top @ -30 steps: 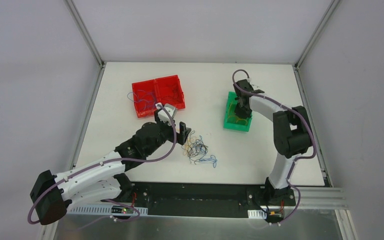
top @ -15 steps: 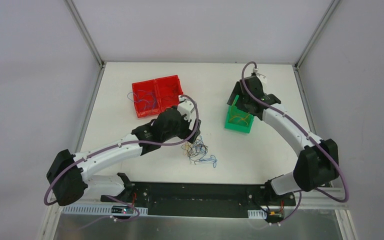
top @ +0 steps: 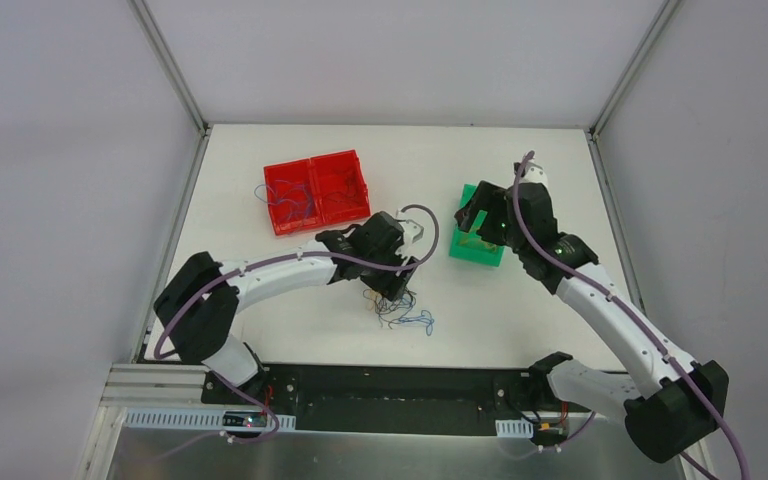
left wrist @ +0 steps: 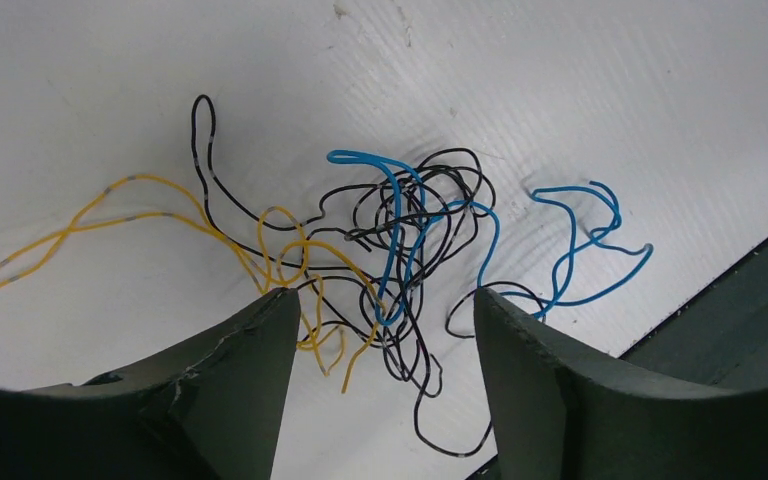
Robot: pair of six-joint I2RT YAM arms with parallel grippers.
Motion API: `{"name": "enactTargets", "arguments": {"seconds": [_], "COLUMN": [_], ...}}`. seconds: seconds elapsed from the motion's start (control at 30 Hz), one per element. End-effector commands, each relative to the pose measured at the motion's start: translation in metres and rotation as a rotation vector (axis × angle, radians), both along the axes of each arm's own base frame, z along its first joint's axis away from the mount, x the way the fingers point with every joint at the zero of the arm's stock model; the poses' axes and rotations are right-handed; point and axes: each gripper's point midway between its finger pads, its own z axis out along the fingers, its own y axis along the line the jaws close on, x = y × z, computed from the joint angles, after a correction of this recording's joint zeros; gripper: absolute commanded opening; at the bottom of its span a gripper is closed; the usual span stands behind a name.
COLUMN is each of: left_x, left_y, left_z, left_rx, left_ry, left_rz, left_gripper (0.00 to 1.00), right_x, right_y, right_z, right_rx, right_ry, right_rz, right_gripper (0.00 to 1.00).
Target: Untangle the cables
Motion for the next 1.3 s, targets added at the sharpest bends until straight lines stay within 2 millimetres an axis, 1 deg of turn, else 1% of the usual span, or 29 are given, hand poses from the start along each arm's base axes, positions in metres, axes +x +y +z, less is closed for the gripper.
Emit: {"name": "enactTargets", "arguments": {"seconds": [0.0, 0.03, 0.1, 0.13, 0.2, 0.23, 0.27, 0.3, 0.37, 0.43, 0.53, 0.7, 0.77, 0.83, 0.93, 1.03, 1.1, 1.17, 1.27], "left_x": [0.002, 0.002, 0.001, 0.002, 0.007, 0.012, 0.013, 0.016, 0.015, 0.013, 0.012, 0.007, 0.005, 0.003, -0.004, -0.013, -0.022, -0.03, -0.04], "left_y": [-0.002, -0.004, -0.011, -0.011, -0.004, 0.001, 0.007, 0.012, 0.015, 0.019, 0.026, 0.035, 0.038, 0.039, 0.037, 0.03, 0.021, 0.011, -0.001], "left_z": [0.0, -0.002, -0.002, -0.001, 0.01, 0.024, 0.034, 0.042, 0.064, 0.081, 0.103, 0.127, 0.131, 0.136, 0.143, 0.149, 0.151, 0.151, 0.15], "left_rx": [0.04, 0.041, 0.03, 0.03, 0.032, 0.015, -0.003, -0.04, -0.157, -0.258, -0.354, -0.461, -0.484, -0.508, -0.551, -0.602, -0.634, -0.652, -0.664], "left_ry": [0.022, 0.029, 0.046, 0.041, -0.012, -0.071, -0.114, -0.173, -0.273, -0.353, -0.438, -0.517, -0.535, -0.546, -0.554, -0.551, -0.531, -0.499, -0.45], "left_rz": [0.012, 0.005, -0.023, -0.025, 0.0, 0.019, 0.026, 0.043, 0.054, 0.068, 0.088, 0.112, 0.119, 0.113, 0.082, 0.024, -0.037, -0.101, -0.184], "left_gripper": [0.57, 0.45, 0.03, 0.0, 0.0, 0.0, 0.0, 0.0, 0.0, 0.0, 0.0, 0.0, 0.0, 0.0, 0.0, 0.0, 0.0, 0.0, 0.0], "right_x": [0.005, 0.005, 0.004, 0.003, 0.0, -0.001, -0.005, -0.01, -0.023, -0.037, -0.055, -0.088, -0.104, -0.112, -0.112, -0.106, -0.102, -0.095, -0.098], "right_y": [0.008, 0.009, 0.01, 0.01, 0.01, 0.013, 0.02, 0.031, 0.054, 0.073, 0.096, 0.135, 0.15, 0.16, 0.166, 0.164, 0.161, 0.151, 0.143], "right_z": [0.014, 0.013, 0.011, 0.01, 0.009, 0.009, 0.008, 0.006, 0.001, -0.006, -0.006, -0.006, -0.009, -0.014, -0.022, -0.026, -0.022, -0.016, -0.006], "right_rx": [0.04, 0.043, 0.05, 0.055, 0.077, 0.1, 0.13, 0.166, 0.231, 0.257, 0.256, 0.209, 0.168, 0.124, 0.069, 0.037, 0.032, 0.022, 0.034], "right_ry": [-0.066, -0.064, -0.056, -0.054, -0.068, -0.085, -0.094, -0.096, -0.071, -0.041, -0.13, -0.197, -0.217, -0.232, -0.244, -0.254, -0.276, -0.316, -0.368], "right_rz": [0.03, 0.034, 0.039, 0.034, 0.033, 0.05, 0.086, 0.144, 0.271, 0.362, 0.461, 0.685, 0.773, 0.82, 0.818, 0.781, 0.748, 0.689, 0.685], "right_gripper": [0.86, 0.86, 0.86, 0.85, 0.85, 0.85, 0.84, 0.84, 0.82, 0.77, 0.77, 0.79, 0.79, 0.8, 0.81, 0.81, 0.81, 0.81, 0.81]}}
